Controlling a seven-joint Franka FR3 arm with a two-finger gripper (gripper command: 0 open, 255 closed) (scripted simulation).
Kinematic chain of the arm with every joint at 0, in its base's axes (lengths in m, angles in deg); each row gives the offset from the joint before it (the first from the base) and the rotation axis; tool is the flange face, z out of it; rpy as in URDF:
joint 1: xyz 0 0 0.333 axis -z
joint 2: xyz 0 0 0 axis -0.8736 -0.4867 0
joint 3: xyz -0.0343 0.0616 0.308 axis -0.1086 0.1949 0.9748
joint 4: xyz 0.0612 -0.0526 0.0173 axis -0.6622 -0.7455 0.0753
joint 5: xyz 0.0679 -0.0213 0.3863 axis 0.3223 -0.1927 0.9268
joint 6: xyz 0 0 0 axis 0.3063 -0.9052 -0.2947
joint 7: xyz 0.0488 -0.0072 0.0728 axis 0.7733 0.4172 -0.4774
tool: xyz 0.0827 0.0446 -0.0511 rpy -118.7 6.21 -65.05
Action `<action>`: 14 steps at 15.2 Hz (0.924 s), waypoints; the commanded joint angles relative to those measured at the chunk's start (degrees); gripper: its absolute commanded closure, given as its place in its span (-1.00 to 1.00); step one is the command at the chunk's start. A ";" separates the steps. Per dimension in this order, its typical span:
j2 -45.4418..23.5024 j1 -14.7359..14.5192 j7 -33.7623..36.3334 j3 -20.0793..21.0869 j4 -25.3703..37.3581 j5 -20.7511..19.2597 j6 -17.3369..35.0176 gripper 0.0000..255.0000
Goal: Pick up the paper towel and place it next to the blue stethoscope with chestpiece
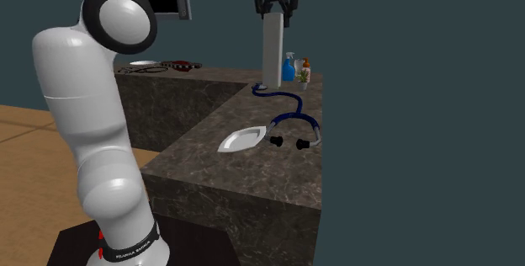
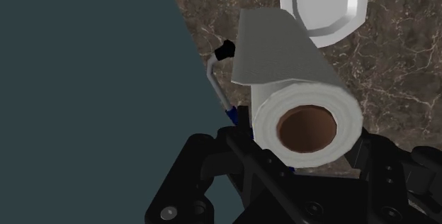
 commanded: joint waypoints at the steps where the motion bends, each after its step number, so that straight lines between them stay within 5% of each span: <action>1: 3.41 -1.72 3.38 1.54 -6.38 -0.21 2.83 1.00; 14: 10.13 -9.54 22.00 11.78 -23.15 0.54 12.02 1.00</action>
